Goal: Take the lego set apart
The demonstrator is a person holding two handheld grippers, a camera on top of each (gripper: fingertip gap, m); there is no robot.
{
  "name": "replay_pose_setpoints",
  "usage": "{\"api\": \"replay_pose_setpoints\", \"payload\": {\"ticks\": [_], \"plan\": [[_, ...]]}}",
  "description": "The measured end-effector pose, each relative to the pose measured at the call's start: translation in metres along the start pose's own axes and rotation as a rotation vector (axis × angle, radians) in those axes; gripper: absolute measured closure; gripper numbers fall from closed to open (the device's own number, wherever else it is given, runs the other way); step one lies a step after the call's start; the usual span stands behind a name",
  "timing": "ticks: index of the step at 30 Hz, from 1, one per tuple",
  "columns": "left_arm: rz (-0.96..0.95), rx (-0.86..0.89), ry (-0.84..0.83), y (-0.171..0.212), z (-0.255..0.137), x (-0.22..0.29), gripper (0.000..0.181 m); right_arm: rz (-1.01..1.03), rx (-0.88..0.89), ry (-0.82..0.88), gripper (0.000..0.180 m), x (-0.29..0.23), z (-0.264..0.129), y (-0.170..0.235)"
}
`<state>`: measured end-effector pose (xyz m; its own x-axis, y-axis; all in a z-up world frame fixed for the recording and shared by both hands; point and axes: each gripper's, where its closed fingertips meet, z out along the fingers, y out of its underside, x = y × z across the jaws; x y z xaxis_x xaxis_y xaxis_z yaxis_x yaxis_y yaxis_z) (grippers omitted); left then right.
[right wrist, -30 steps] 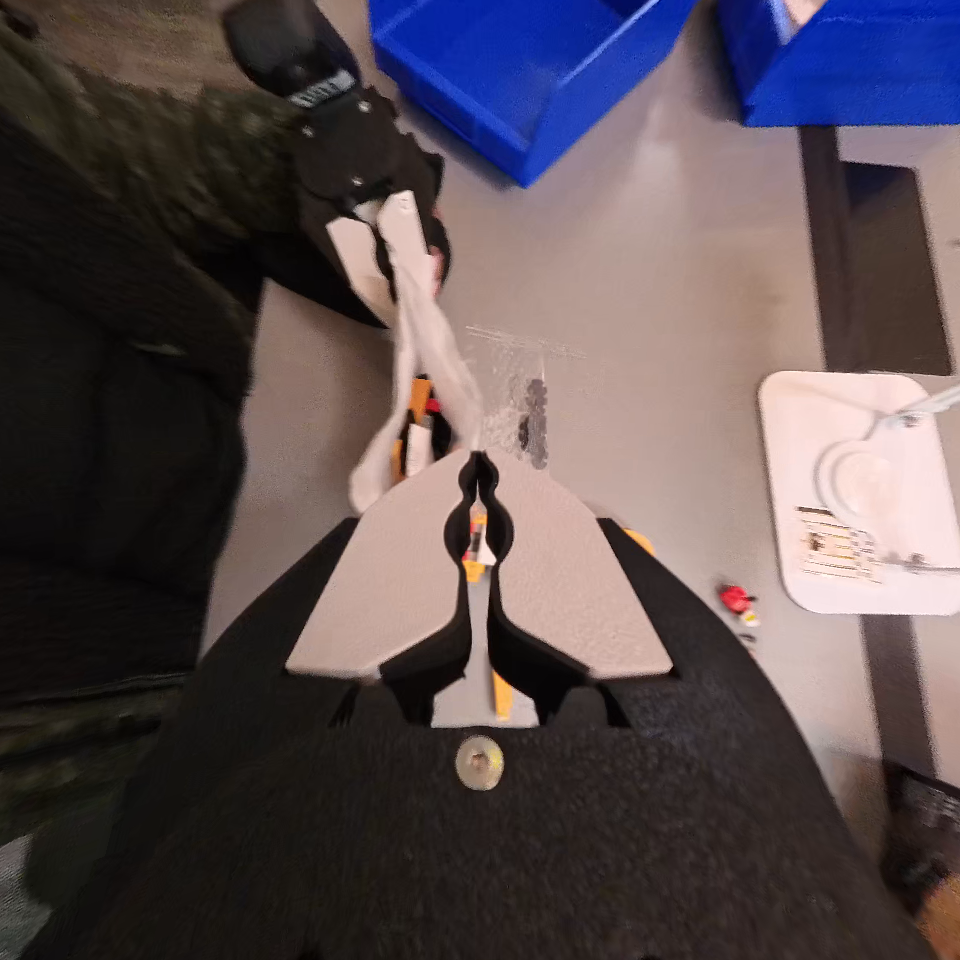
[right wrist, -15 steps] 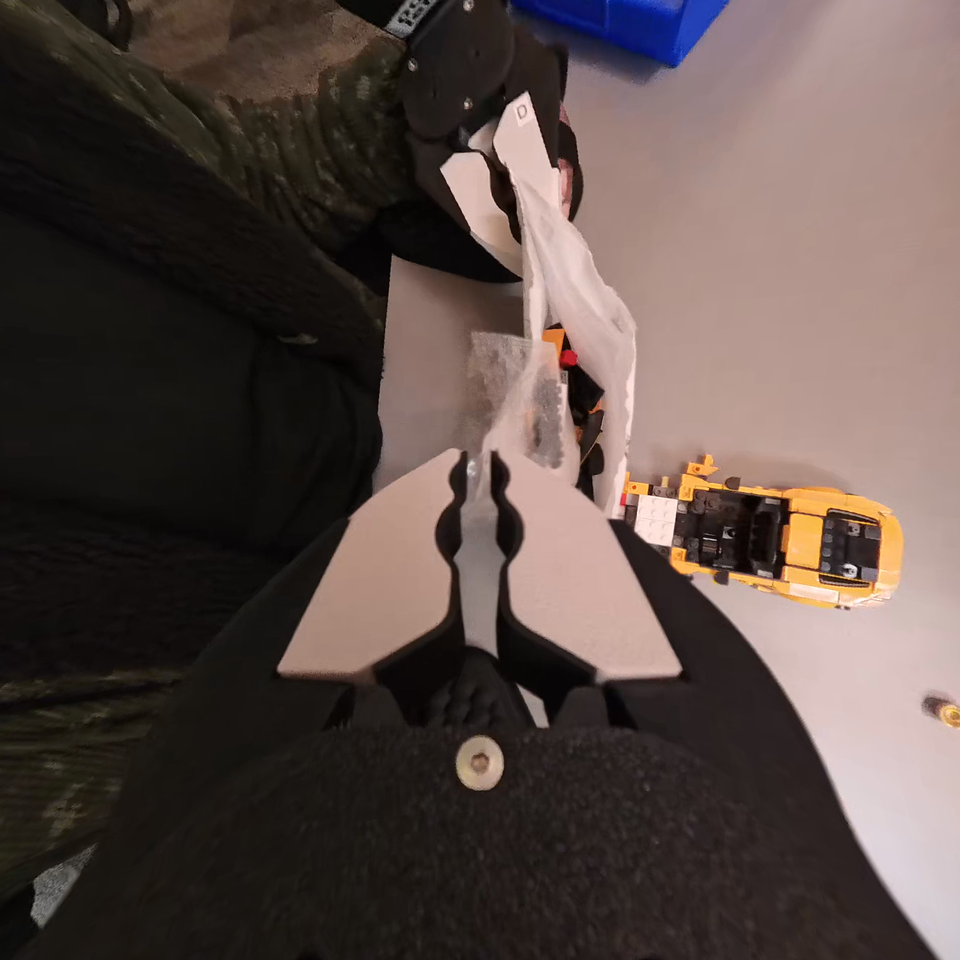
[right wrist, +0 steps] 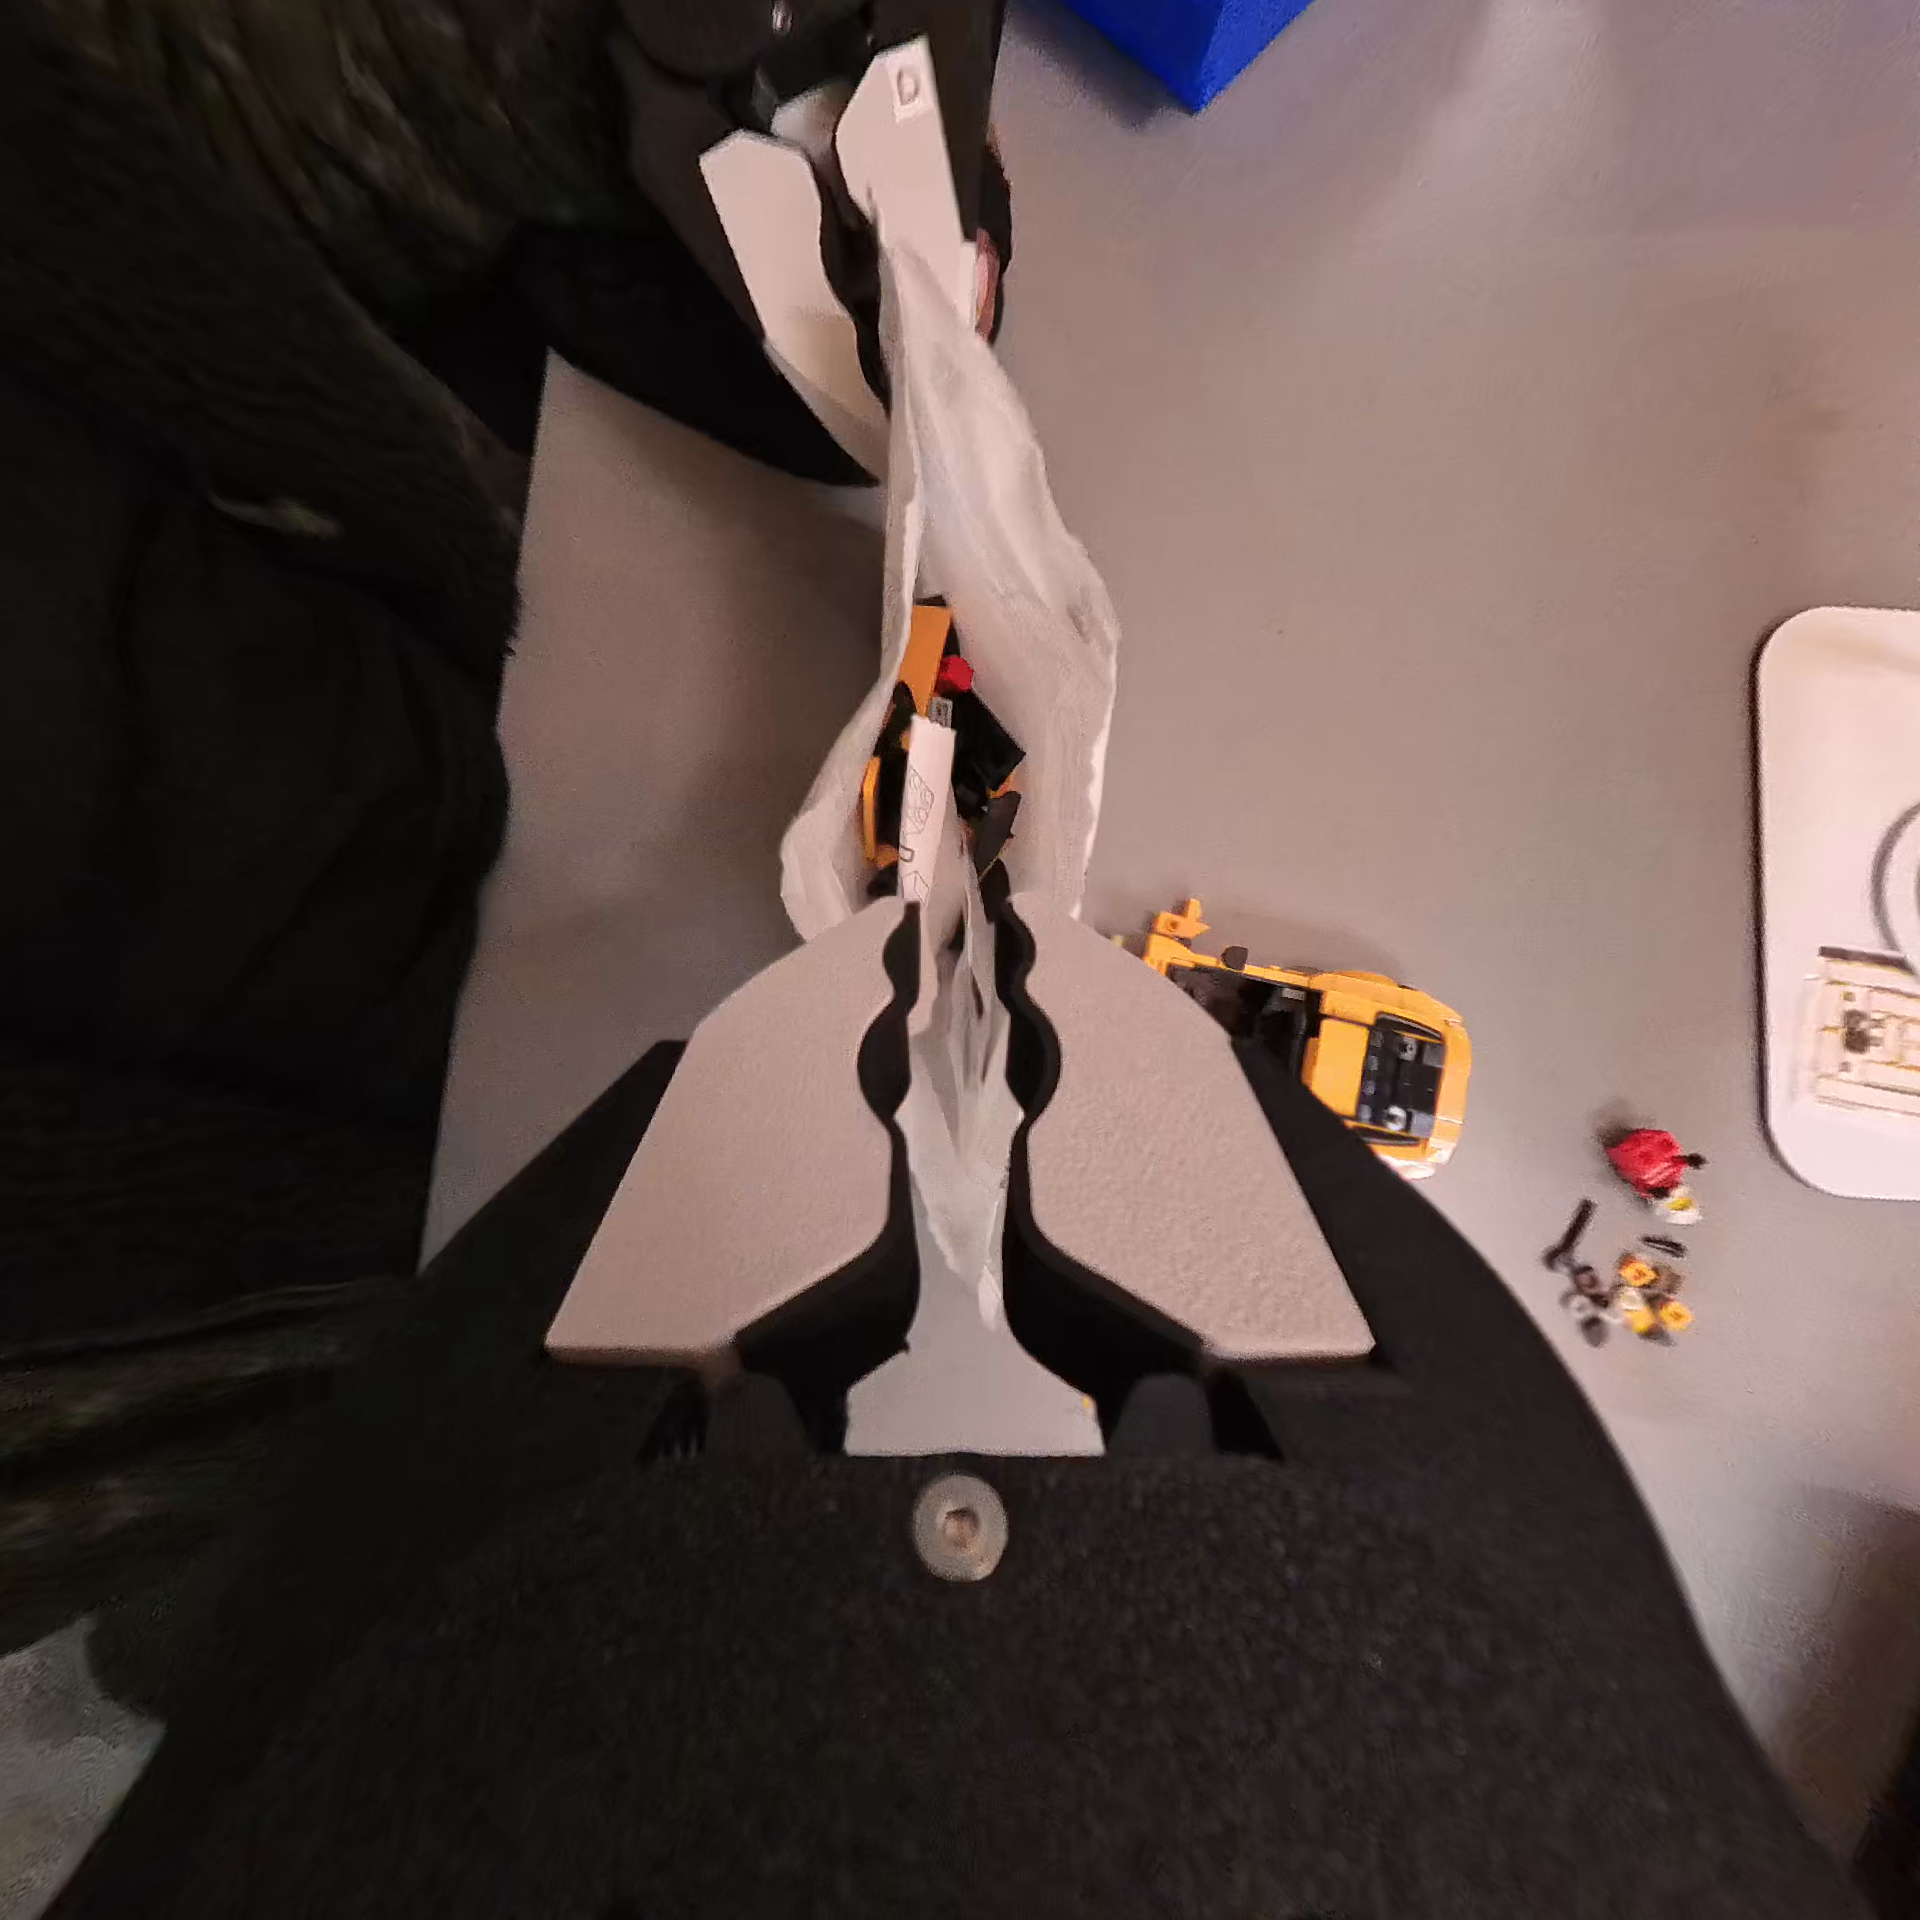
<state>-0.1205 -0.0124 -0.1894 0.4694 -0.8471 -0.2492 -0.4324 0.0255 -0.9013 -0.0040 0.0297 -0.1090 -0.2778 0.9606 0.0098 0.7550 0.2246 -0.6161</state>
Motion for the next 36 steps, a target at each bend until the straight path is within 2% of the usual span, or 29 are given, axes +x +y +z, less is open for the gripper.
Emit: {"api": "replay_pose_setpoints", "payload": {"ticks": [5, 8, 10, 13, 14, 16, 17, 21, 22, 26, 32, 36], "plan": [[0.002, -0.002, 0.003, 0.000, -0.001, 0.001, 0.180, -0.113, -0.094, 0.018, 0.170, -0.003, 0.019, -0.001], [0.003, -0.001, 0.000, 0.000, -0.001, 0.001, 0.180, -0.150, -0.073, 0.036, 0.163, -0.001, 0.025, -0.008], [-0.001, 0.001, -0.005, 0.000, -0.002, 0.000, 0.180, -0.177, -0.033, 0.046, 0.145, -0.001, 0.022, -0.011], [-0.010, 0.003, -0.009, 0.001, -0.004, -0.002, 0.181, -0.193, -0.044, 0.091, 0.102, 0.002, 0.014, 0.005], [-0.012, 0.005, -0.010, 0.001, -0.005, -0.002, 0.181, -0.183, -0.051, 0.108, 0.094, 0.003, 0.011, 0.015], [-0.016, 0.007, -0.007, 0.001, -0.005, -0.002, 0.181, -0.137, -0.044, 0.132, 0.091, 0.006, 0.009, 0.037], [-0.017, 0.008, -0.005, 0.001, -0.005, -0.002, 0.181, -0.099, -0.028, 0.138, 0.092, 0.007, 0.011, 0.049], [-0.028, 0.015, 0.016, 0.001, -0.006, 0.000, 0.181, -0.010, 0.127, 0.134, 0.174, 0.004, 0.031, 0.071], [-0.026, 0.023, 0.039, 0.001, -0.007, 0.002, 0.181, -0.026, 0.163, 0.177, 0.179, 0.007, 0.031, 0.071], [-0.031, 0.107, 0.171, -0.010, -0.017, 0.016, 0.180, -0.015, 0.287, 0.139, 0.179, -0.010, 0.019, 0.072], [0.001, 0.101, 0.189, -0.013, -0.010, 0.021, 0.180, -0.020, 0.295, 0.147, 0.179, -0.030, 0.011, 0.081], [-0.089, 0.098, 0.195, -0.012, -0.009, 0.018, 0.181, 0.042, 0.314, 0.149, 0.180, -0.036, 0.015, 0.083]]}}
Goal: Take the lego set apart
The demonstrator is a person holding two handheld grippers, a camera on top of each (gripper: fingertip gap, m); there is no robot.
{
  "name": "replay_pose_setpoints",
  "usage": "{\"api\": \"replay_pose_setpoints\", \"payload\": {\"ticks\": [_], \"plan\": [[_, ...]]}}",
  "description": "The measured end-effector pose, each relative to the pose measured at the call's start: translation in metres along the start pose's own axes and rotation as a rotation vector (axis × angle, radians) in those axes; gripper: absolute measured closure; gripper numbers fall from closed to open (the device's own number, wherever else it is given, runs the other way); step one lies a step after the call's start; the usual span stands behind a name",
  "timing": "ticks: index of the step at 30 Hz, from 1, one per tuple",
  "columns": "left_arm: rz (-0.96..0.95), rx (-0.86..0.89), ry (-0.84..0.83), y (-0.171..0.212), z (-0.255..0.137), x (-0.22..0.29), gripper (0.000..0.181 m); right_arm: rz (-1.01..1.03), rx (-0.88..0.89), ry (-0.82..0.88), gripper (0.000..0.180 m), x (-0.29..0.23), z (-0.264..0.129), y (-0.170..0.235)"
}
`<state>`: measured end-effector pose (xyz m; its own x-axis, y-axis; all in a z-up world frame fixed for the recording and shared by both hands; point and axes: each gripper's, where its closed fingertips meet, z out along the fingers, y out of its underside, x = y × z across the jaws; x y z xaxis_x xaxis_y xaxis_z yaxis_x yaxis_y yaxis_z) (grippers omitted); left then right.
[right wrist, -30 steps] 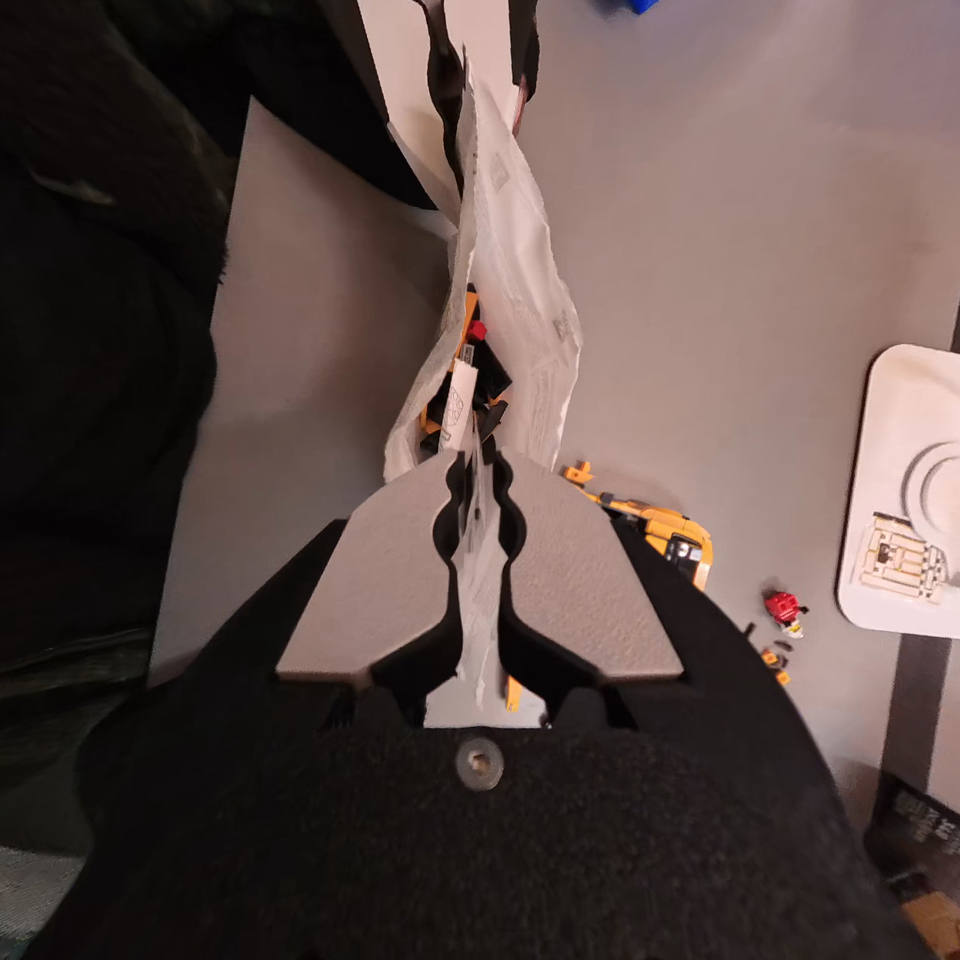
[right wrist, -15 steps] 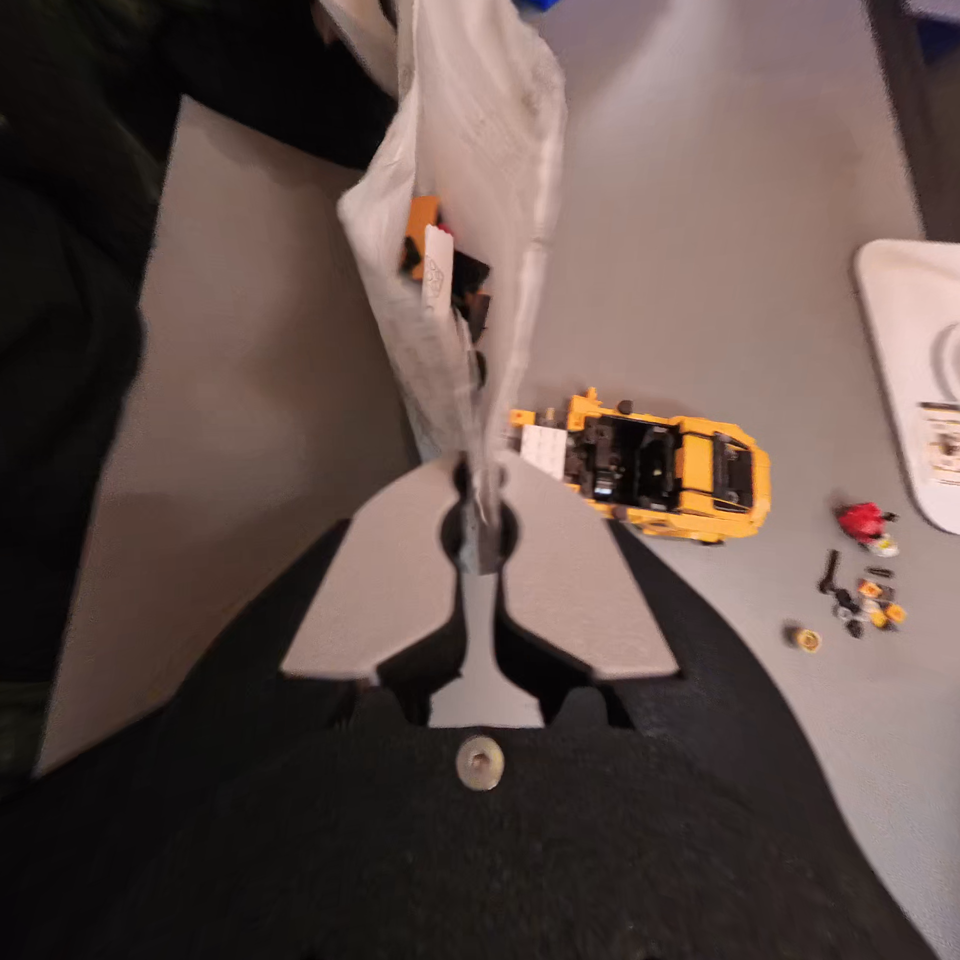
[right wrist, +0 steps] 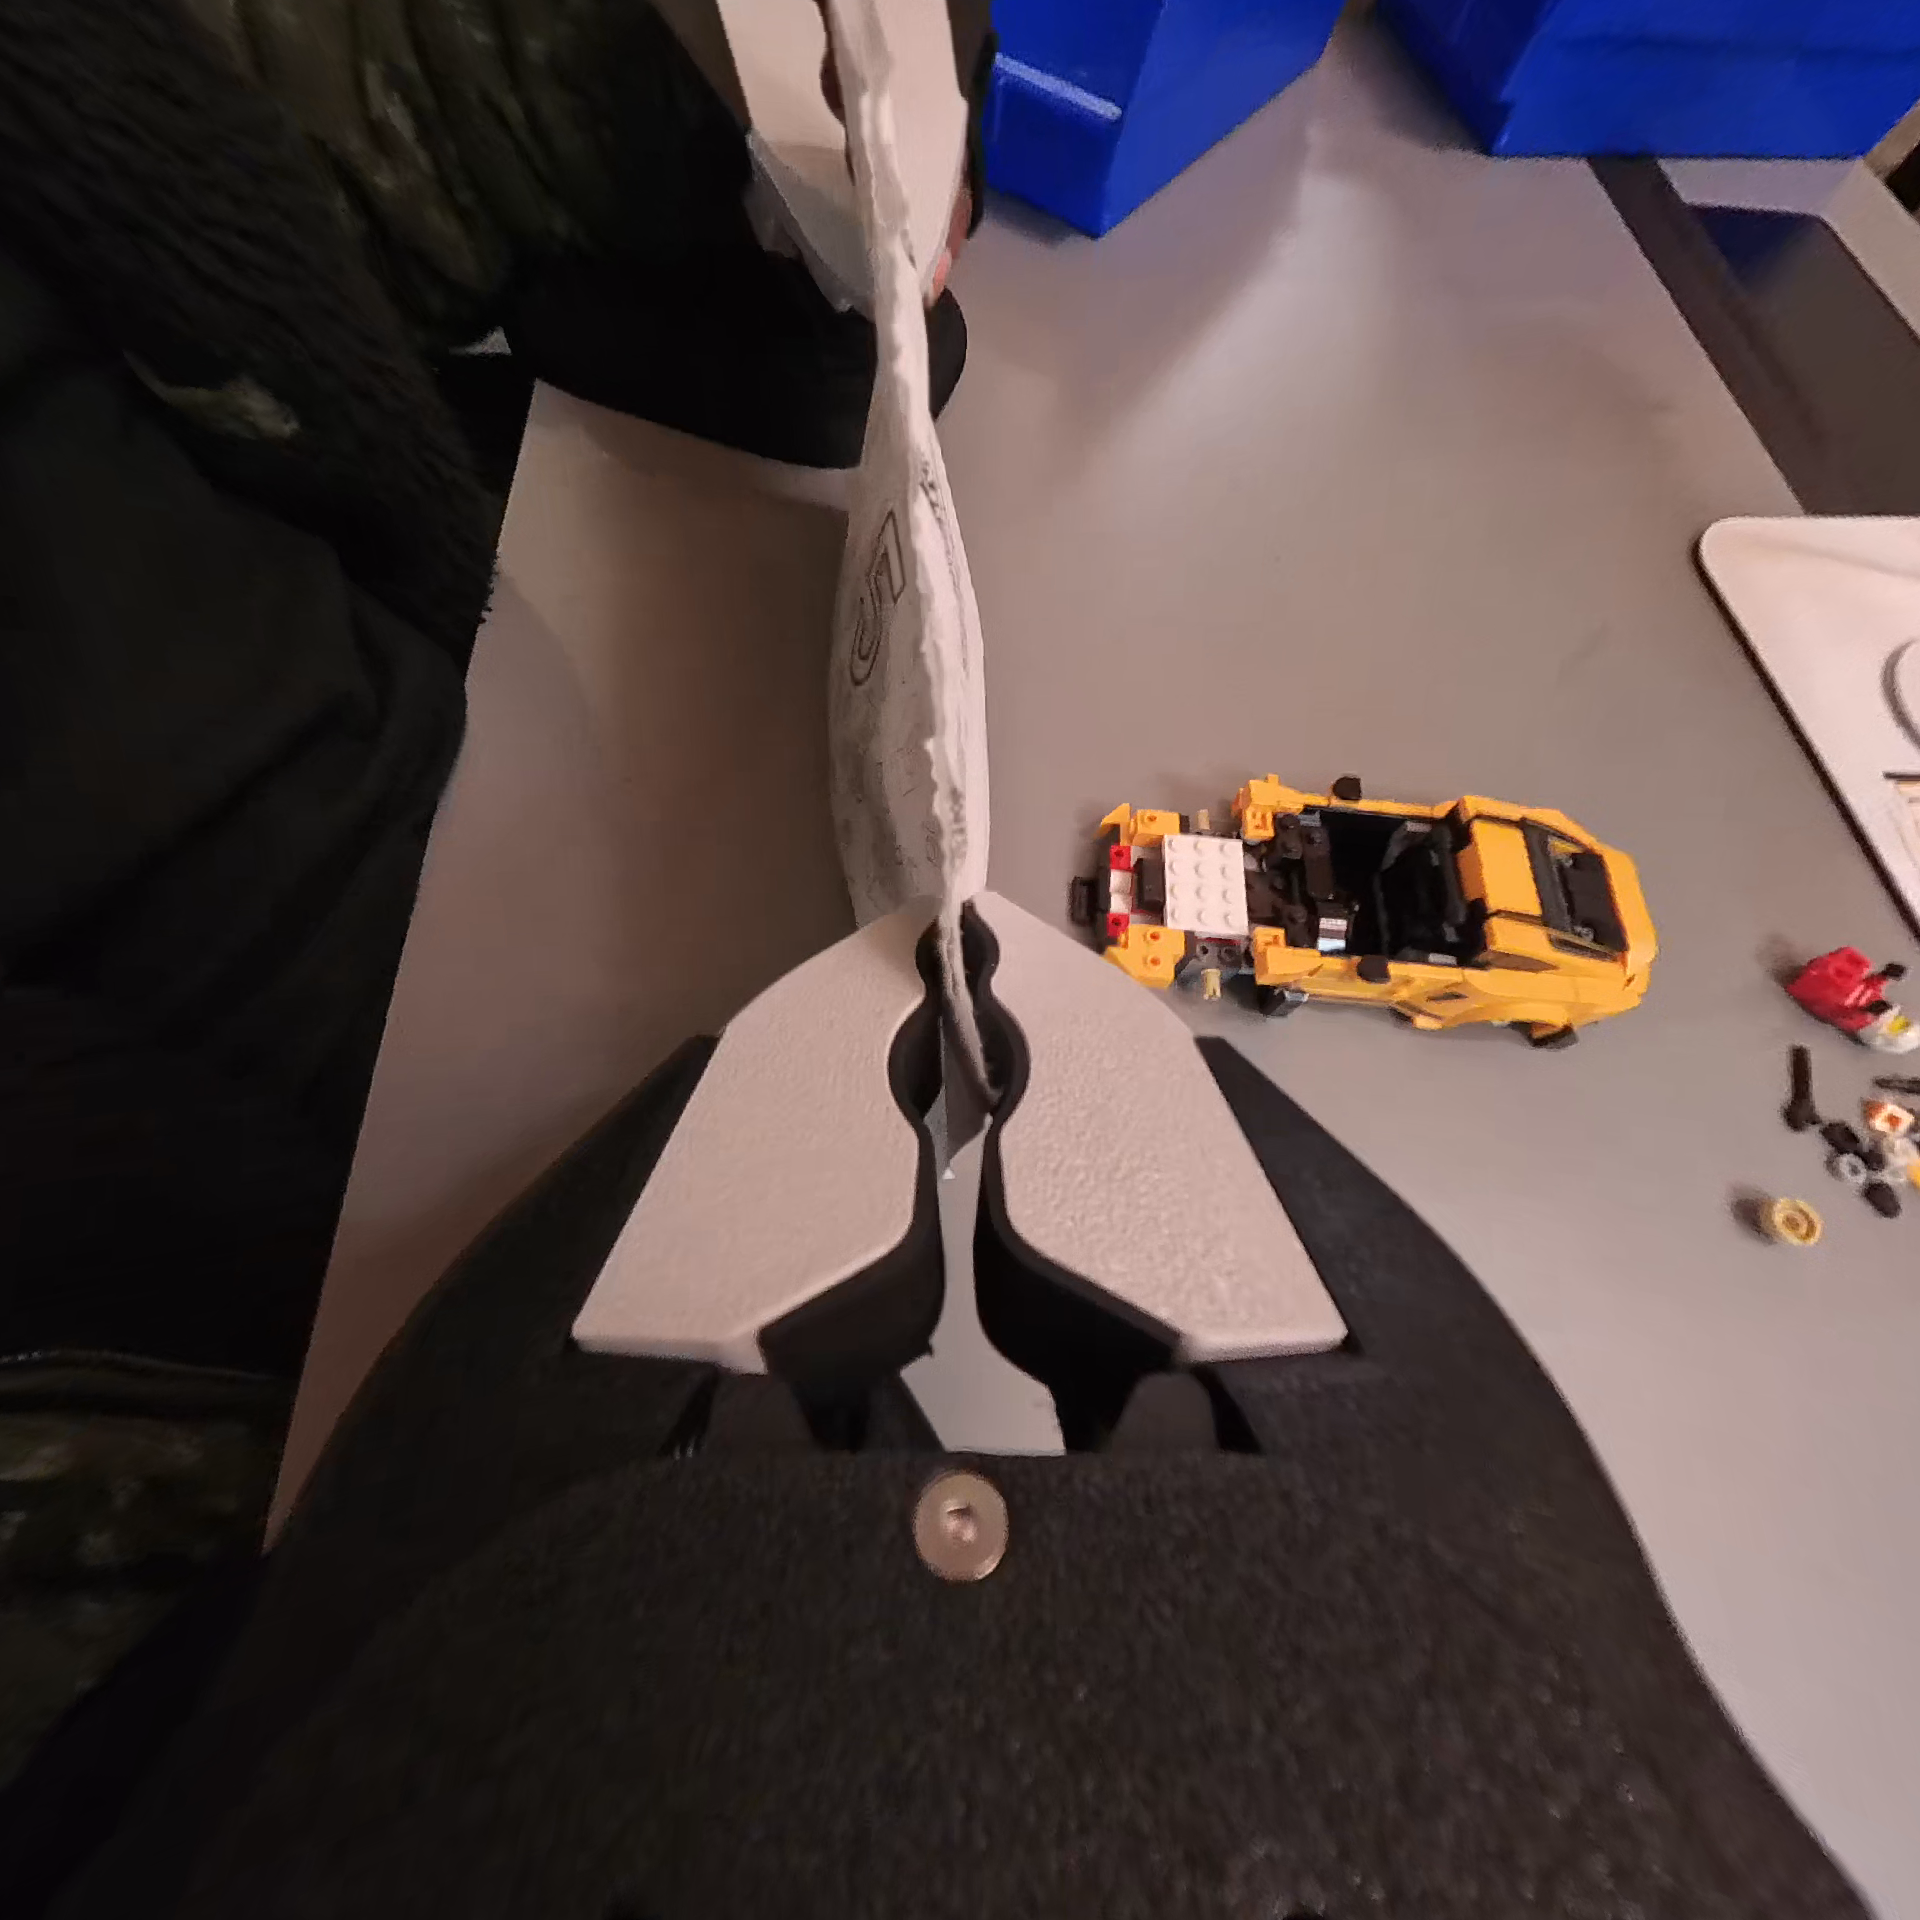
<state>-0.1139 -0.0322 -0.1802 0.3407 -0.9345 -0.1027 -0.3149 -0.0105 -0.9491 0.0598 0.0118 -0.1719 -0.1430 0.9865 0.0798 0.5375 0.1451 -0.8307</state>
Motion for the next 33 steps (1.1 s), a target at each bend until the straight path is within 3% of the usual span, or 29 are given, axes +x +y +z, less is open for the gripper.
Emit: {"api": "replay_pose_setpoints", "payload": {"ticks": [1, 3, 5, 8, 10, 14, 15, 17, 20, 28, 33], "plan": [[-0.023, -0.023, -0.005, 0.004, 0.001, -0.002, 0.179, 0.012, -0.010, 0.013, 0.180, 0.001, 0.000, 0.003], [-0.086, -0.017, -0.008, 0.001, 0.001, -0.005, 0.150, 0.048, -0.010, 0.016, 0.180, 0.002, -0.001, 0.005], [-0.131, 0.021, 0.003, -0.011, 0.003, -0.005, 0.139, 0.063, -0.009, 0.024, 0.180, 0.002, -0.002, 0.005], [-0.110, -0.013, 0.023, -0.018, 0.013, 0.002, 0.146, 0.057, -0.005, 0.020, 0.180, -0.002, 0.001, 0.004], [-0.045, -0.065, 0.042, -0.015, 0.018, 0.010, 0.181, 0.049, 0.009, 0.021, 0.179, -0.003, 0.002, 0.003], [-0.038, -0.045, 0.064, -0.018, 0.021, 0.014, 0.180, 0.067, 0.075, -0.039, 0.137, -0.009, 0.004, 0.001], [-0.043, -0.032, 0.071, -0.019, 0.022, 0.015, 0.180, 0.060, 0.087, -0.039, 0.139, -0.008, 0.007, 0.001], [-0.041, -0.025, 0.072, -0.019, 0.021, 0.013, 0.180, 0.017, 0.120, -0.018, 0.180, -0.007, 0.010, -0.004], [0.008, -0.007, 0.077, -0.024, 0.011, 0.011, 0.180, 0.038, 0.150, -0.086, 0.179, -0.015, 0.004, -0.014], [0.037, -0.024, 0.063, -0.027, 0.020, -0.004, 0.179, 0.030, 0.157, -0.001, 0.180, 0.002, -0.003, -0.016], [0.319, -0.088, -0.097, -0.051, 0.019, -0.025, 0.179, -0.315, 0.148, 0.244, 0.179, 0.016, -0.015, -0.037]]}}
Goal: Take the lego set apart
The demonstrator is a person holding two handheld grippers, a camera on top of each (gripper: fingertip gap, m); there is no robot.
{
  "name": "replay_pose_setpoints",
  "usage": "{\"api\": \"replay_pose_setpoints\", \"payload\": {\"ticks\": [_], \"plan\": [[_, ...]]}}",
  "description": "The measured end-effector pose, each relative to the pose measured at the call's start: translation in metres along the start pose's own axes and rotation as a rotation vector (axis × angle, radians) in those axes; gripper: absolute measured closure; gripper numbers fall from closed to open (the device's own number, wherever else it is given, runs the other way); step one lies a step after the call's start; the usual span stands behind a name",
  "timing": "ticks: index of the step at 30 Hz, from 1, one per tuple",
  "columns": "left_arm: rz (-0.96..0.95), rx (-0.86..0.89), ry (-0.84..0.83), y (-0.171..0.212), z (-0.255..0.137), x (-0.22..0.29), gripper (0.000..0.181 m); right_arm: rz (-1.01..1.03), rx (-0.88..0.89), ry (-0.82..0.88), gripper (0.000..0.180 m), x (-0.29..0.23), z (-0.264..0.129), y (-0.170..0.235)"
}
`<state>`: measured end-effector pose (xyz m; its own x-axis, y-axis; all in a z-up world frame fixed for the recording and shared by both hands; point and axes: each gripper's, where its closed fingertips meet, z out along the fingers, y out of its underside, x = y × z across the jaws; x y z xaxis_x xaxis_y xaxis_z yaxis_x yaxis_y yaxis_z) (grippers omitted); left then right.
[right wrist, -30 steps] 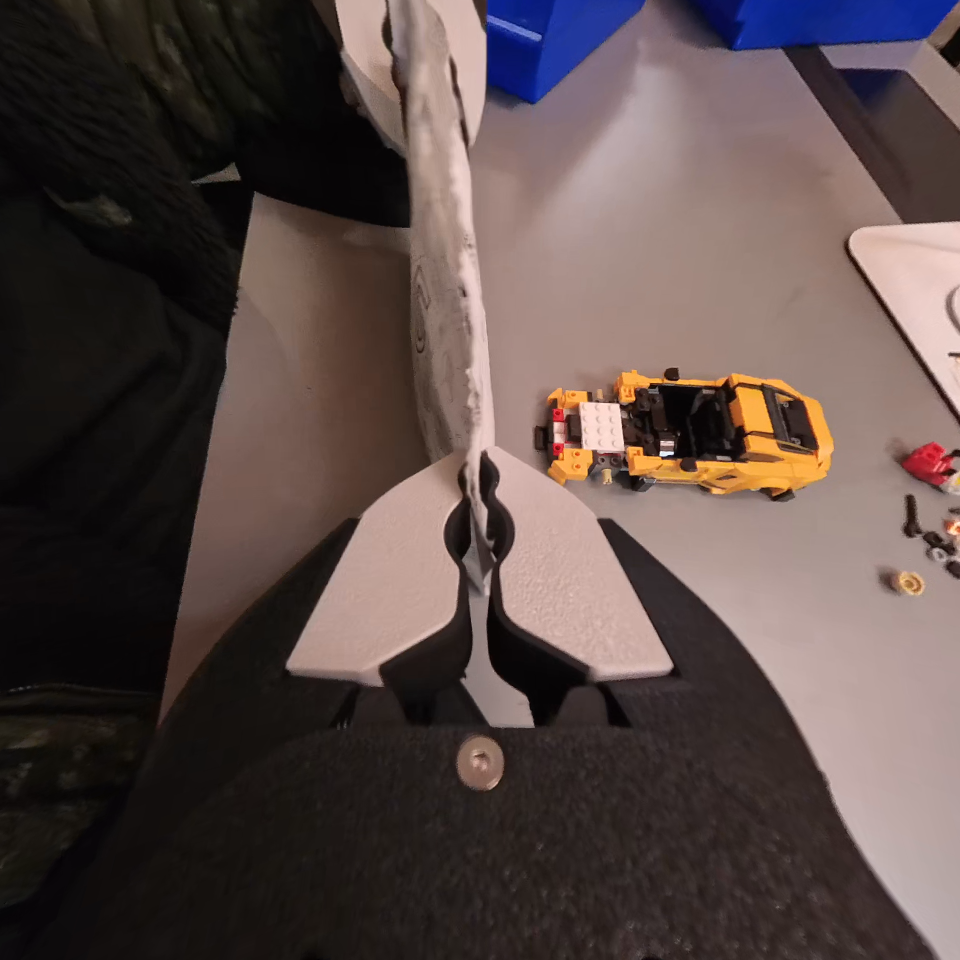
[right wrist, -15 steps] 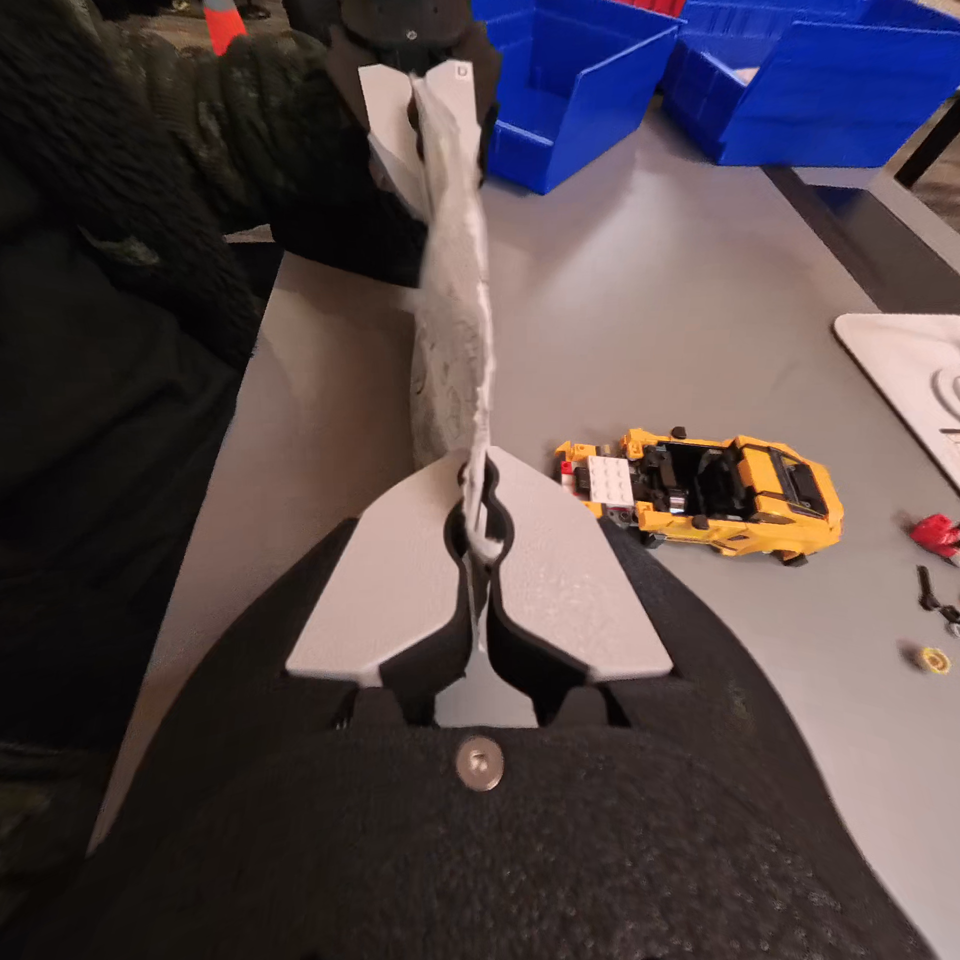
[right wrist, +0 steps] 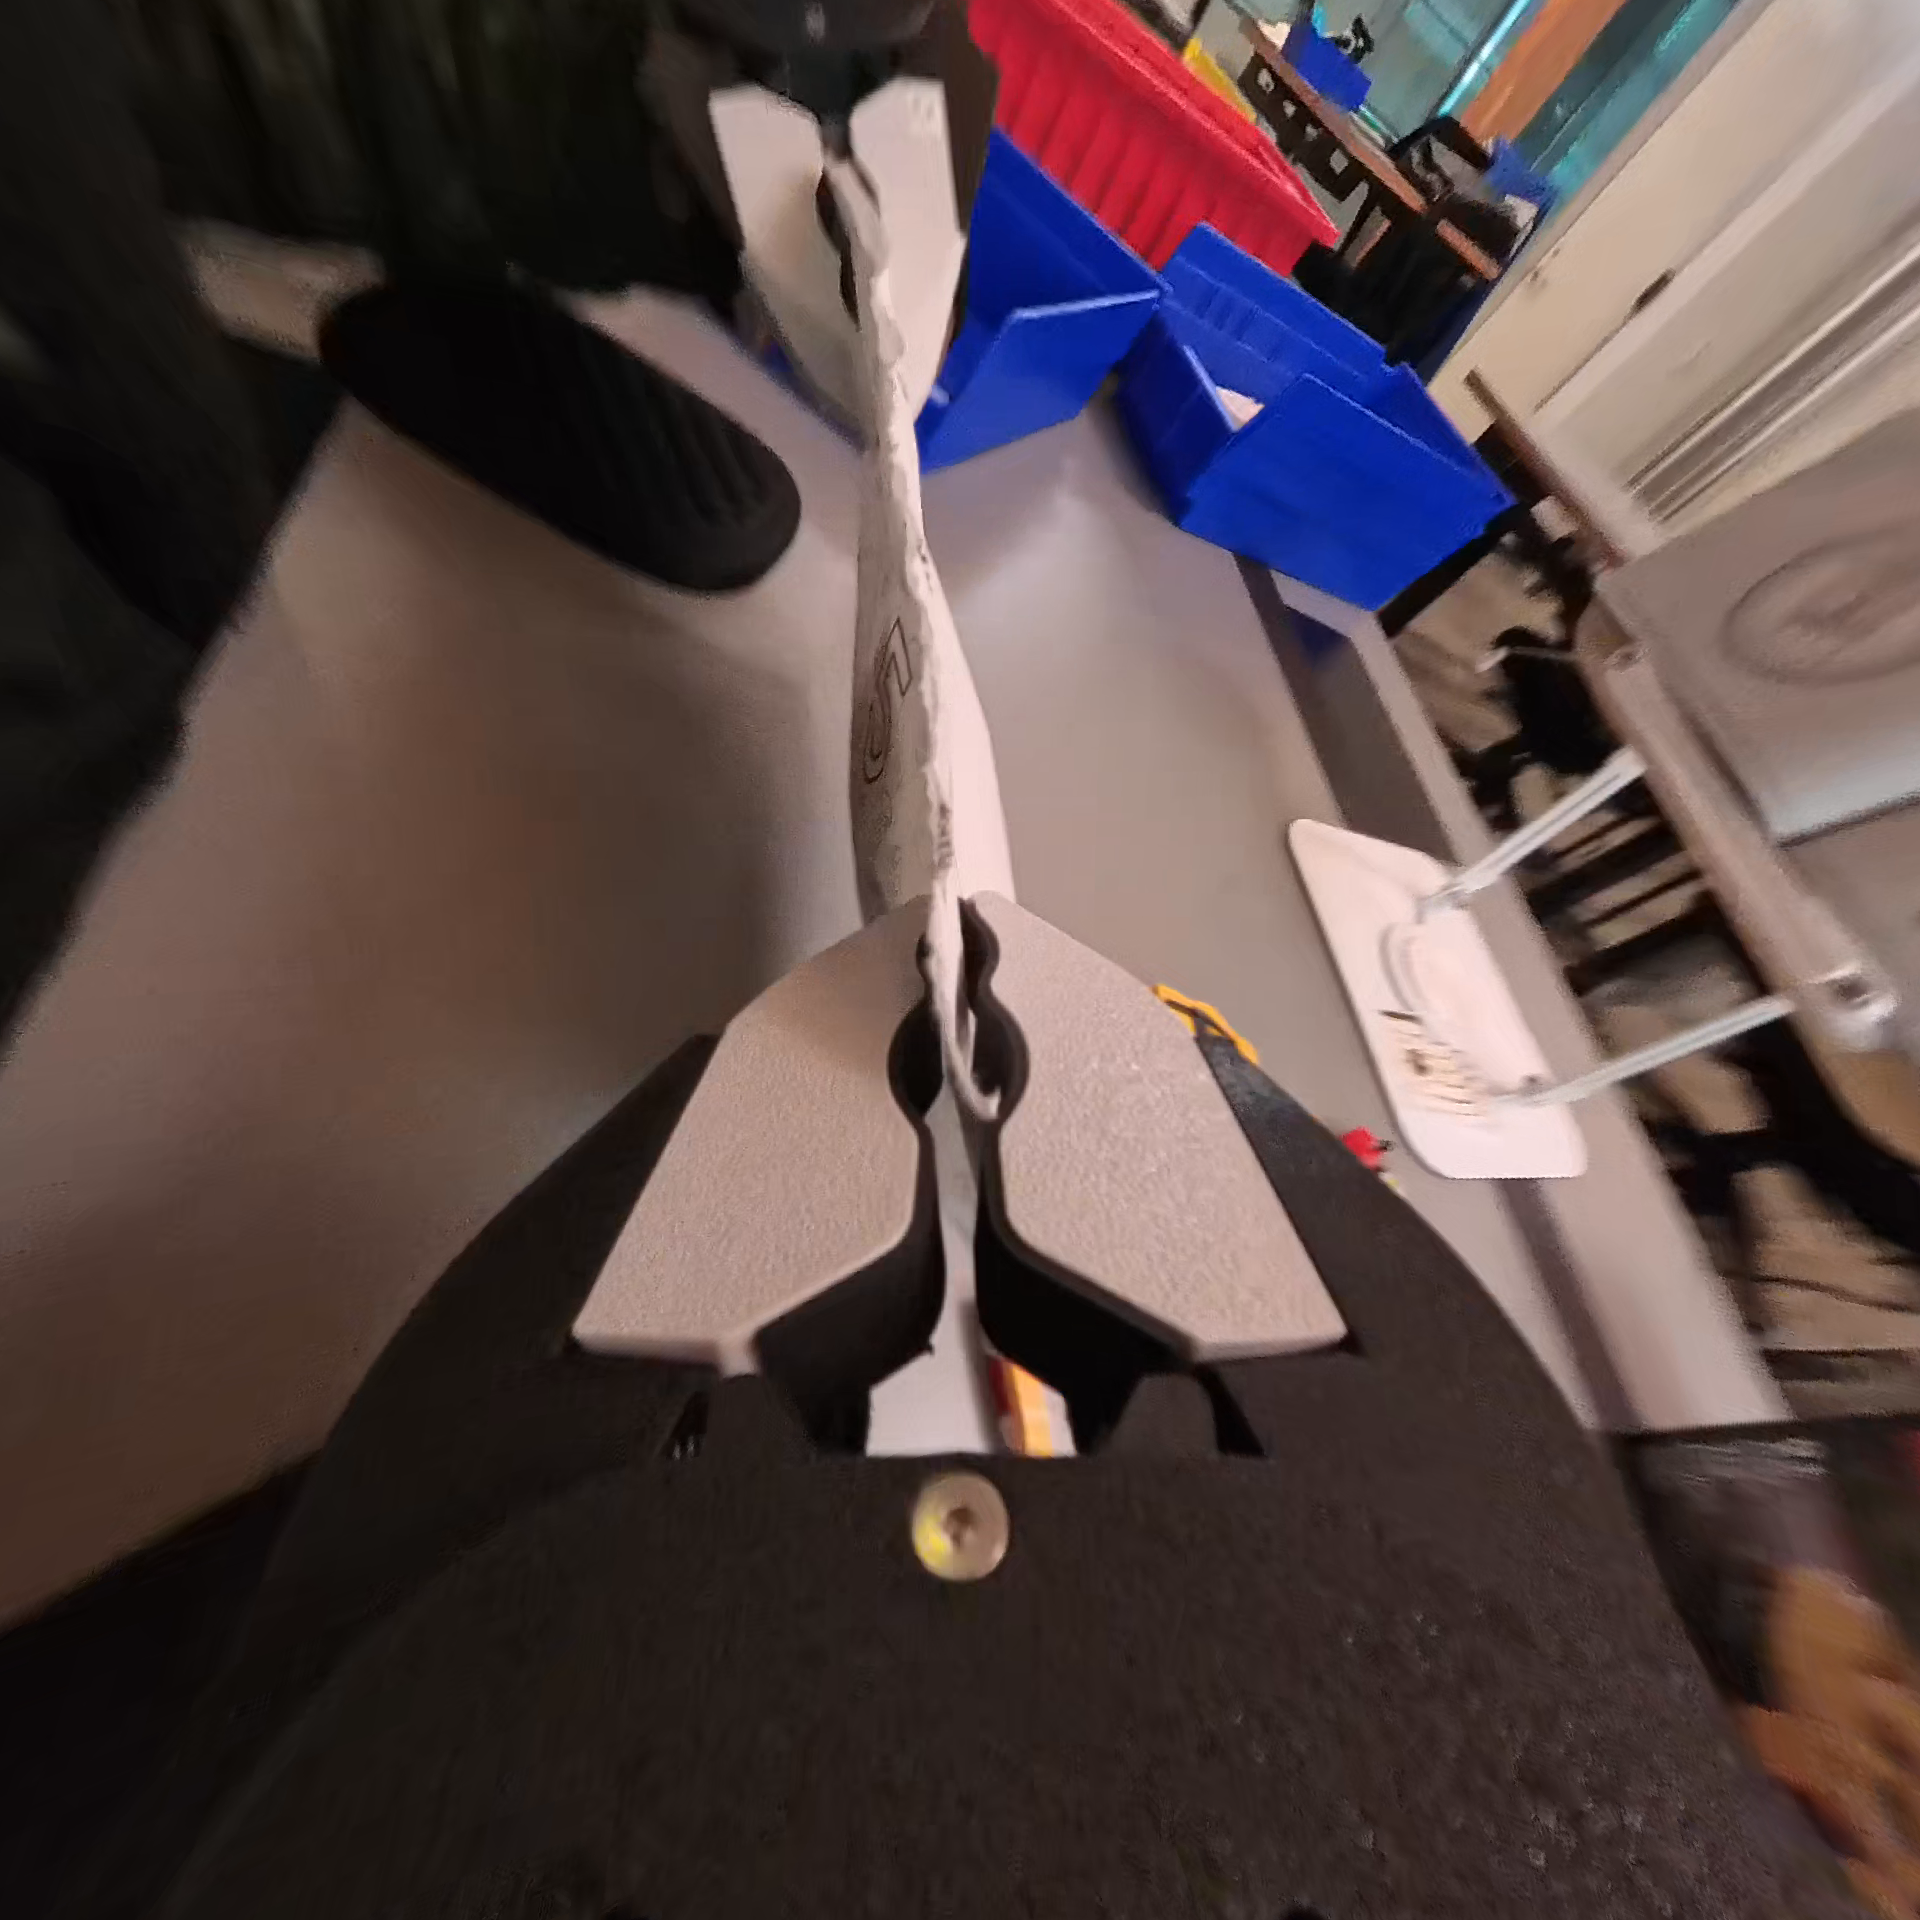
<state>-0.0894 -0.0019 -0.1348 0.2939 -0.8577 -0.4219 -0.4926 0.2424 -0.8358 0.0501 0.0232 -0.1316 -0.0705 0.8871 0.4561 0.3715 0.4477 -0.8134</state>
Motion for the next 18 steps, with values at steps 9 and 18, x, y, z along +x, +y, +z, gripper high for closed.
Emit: {"api": "replay_pose_setpoints", "payload": {"ticks": [9, 18], "plan": [[0.031, -0.232, 0.259, 0.062, 0.021, 0.114, 0.180, 0.039, -0.228, -0.227, 0.179, -0.109, 0.011, 0.069], [-0.235, -0.304, 0.260, 0.066, 0.022, 0.100, 0.174, 0.311, -0.291, -0.281, 0.180, -0.100, 0.013, 0.076]]}}
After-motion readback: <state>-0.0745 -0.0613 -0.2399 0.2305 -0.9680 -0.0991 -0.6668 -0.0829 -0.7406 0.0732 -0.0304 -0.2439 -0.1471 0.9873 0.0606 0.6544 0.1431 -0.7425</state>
